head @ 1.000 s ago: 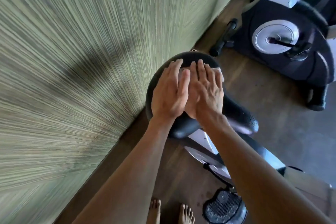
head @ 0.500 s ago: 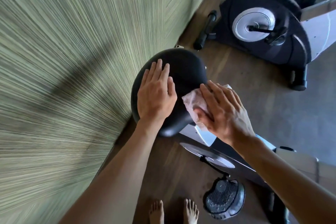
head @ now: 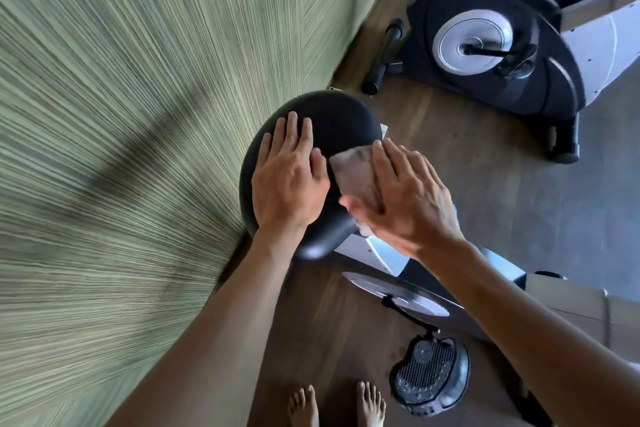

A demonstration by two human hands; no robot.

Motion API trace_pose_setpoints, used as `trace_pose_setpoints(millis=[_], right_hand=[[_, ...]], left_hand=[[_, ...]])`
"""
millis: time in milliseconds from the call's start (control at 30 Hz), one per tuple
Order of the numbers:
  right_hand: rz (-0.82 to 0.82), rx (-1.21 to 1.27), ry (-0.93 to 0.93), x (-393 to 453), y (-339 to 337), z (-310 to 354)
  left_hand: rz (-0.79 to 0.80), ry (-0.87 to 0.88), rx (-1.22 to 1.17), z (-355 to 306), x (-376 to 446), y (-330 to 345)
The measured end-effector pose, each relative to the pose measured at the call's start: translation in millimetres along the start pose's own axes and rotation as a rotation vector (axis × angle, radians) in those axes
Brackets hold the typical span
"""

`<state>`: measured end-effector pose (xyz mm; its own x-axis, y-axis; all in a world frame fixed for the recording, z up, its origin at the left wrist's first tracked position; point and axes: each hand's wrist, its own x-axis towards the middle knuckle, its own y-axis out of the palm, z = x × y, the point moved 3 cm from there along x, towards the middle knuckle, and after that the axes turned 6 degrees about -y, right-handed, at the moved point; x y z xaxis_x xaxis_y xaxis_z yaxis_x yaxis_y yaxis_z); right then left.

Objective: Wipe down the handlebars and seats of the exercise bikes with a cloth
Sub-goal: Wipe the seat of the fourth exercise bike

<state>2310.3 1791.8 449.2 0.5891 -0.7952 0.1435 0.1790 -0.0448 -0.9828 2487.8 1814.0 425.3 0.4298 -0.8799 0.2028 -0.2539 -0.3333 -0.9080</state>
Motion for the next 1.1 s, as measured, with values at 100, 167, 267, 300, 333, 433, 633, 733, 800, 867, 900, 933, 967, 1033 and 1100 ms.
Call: trace_pose_setpoints(millis=[100,167,267,300,333,433,633,733,800,867,900,933,967,1033,1100], right_hand=[[-0.053,-0.081,-0.055,-31.2,3.0,-19.0],[-0.044,-0.107,-0.066,-40.0,3.1,-31.3],[-0.01,-0.061,-0.006,-43.2,-2.2,-44.6],[0.009,-0.039,0.042,-41.7,-3.9,-46.4],[0.028,-0.019,0.104,-39.4,-5.3,-46.9],[0.064,-0.006,0.284,-25.2,-14.9,-42.0],[0.244,0.023,0.307,52.5,-4.1,-16.3],[0.195,0.123,0.214,55.5,3.0,-3.1],[0.186,0.121,0.116,30.1,-2.6,-4.3],[0.109,0.076,0.054,-4.2,-8.1,-12.4],[0.076,0.06,0.033,-16.7,-10.4,-17.5],[0.06,0.036,0.013,-24.8,-11.5,-22.7],[0.061,0.006,0.004,-28.2,-10.6,-27.8],[0.104,-0.034,0.021,-21.2,-10.8,-32.0],[0.15,-0.024,0.102,-0.6,-13.9,-27.3]], left_hand=[[-0.004,-0.007,0.014,-1.1,1.3,2.0],[0.002,-0.018,0.017,-1.8,1.7,2.9],[-0.002,-0.029,0.009,-2.2,1.5,2.8],[-0.002,-0.032,0.006,-2.5,1.3,3.2],[0.001,-0.036,0.008,-3.4,1.4,3.8],[0.014,-0.051,0.045,-6.6,1.3,5.4],[0.028,-0.054,0.058,-5.6,-0.2,4.1],[0.025,-0.049,0.03,-5.5,2.1,1.1],[0.022,-0.034,0.022,-3.6,1.3,-0.3],[0.017,-0.018,0.026,-2.1,-1.2,-0.7],[0.009,-0.016,0.025,-2.1,-1.4,-0.6],[0.003,-0.019,0.022,-2.8,-0.9,-0.3],[0.001,-0.024,0.021,-4.4,0.2,0.2],[-0.002,-0.034,0.03,-7.8,2.1,0.9],[-0.005,-0.039,0.042,-8.1,3.3,1.2]])
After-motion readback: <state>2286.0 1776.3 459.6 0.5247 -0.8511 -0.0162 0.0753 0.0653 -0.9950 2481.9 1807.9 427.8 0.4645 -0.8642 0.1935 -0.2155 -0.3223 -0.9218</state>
